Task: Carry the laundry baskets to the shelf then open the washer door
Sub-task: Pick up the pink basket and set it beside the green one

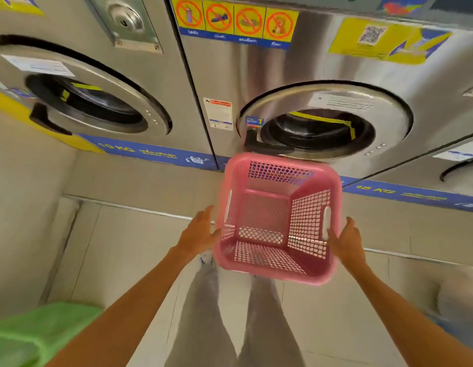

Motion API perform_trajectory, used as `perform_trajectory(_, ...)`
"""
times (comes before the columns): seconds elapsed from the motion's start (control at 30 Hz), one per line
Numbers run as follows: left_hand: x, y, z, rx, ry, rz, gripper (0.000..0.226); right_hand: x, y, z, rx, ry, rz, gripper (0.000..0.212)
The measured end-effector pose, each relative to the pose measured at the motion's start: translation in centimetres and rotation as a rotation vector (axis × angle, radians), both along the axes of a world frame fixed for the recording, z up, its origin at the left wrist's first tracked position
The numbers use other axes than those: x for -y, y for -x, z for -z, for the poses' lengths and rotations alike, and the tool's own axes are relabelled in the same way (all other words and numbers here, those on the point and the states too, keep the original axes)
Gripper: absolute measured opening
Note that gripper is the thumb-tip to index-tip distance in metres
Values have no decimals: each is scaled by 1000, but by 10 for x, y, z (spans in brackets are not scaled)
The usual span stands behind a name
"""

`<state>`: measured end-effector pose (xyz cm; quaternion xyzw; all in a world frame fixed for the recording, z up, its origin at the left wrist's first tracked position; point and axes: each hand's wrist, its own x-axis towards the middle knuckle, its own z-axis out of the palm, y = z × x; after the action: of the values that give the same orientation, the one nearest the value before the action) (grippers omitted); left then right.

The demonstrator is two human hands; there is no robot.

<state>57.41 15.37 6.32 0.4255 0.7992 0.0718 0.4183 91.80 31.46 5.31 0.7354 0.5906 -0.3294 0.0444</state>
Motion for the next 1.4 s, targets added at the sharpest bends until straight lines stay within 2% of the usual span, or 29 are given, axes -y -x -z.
perform_trajectory(0.17,-26,-4,96,-111,-139,40,83,-30,-22,76,45,-82,-30,68)
perform_trajectory(0.3,-45,-12,142,-124,-224,-78,82,-36,-27,125,-47,-207,-76,52)
perform_trajectory(0.47,-34,-24,146,-80,-301,-219,72,-31,-19,136,-70,-305,-36,53)
perform_trajectory(0.67,39,-12,124,-135,-266,-339,69,-8,16,105,-146,-293,-191,48)
perform_trajectory(0.8,111,3,109,-163,-237,-528,67,14,69,96,-168,-243,-330,48)
perform_trajectory(1.03,271,32,96,-259,-203,-882,67,92,208,92,-250,-151,-708,59)
perform_trajectory(1.1,314,36,94,-276,-183,-974,69,116,253,87,-294,-133,-812,48)
perform_trajectory(1.17,357,39,92,-284,-160,-1064,71,145,298,81,-347,-98,-915,29)
perform_trajectory(1.23,391,43,90,-287,-150,-1141,73,168,339,78,-375,-101,-1018,22)
perform_trajectory(1.4,457,70,82,-256,-108,-1280,77,222,436,82,-333,-100,-1242,43)
